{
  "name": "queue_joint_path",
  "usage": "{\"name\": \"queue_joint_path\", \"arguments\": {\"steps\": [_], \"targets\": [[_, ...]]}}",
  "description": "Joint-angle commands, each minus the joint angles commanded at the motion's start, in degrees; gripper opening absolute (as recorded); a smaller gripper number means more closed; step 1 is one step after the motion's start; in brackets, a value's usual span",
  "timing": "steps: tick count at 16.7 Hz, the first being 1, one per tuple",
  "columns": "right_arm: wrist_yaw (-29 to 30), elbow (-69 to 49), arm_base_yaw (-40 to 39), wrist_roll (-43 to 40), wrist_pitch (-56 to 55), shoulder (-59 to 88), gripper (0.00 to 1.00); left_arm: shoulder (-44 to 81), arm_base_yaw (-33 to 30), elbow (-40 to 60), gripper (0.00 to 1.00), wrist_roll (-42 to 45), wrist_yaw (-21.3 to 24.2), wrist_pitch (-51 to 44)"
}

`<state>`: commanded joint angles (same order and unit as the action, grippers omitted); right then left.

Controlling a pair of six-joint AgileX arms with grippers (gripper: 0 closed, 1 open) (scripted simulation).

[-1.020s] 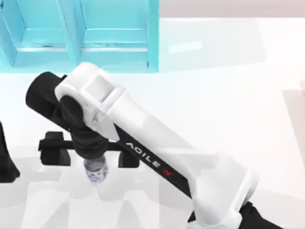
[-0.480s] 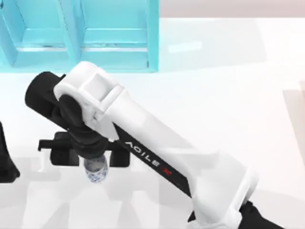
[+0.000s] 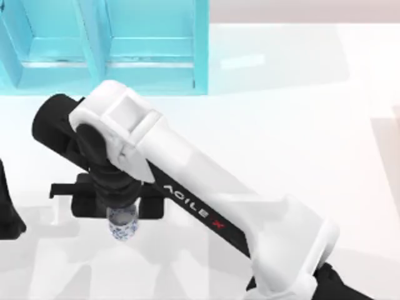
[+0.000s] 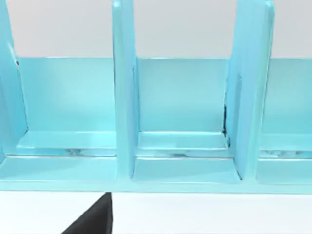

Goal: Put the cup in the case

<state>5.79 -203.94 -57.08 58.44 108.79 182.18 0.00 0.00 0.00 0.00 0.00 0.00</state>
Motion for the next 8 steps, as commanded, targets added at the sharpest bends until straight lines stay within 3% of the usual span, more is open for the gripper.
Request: {"name": "queue_joint_path", "arguments": {"steps": [6, 8], "targets": [[0.00, 0.00, 0.00, 0.00, 0.00, 0.00, 0.00, 0.00, 0.00, 0.00, 1.00, 0.00, 0.00, 0.00], [-0.70, 1.12, -0.73, 0.07, -4.97, -1.05, 0.00, 0.00, 0.00, 0.00, 1.00, 0.00, 0.00, 0.00]]}}
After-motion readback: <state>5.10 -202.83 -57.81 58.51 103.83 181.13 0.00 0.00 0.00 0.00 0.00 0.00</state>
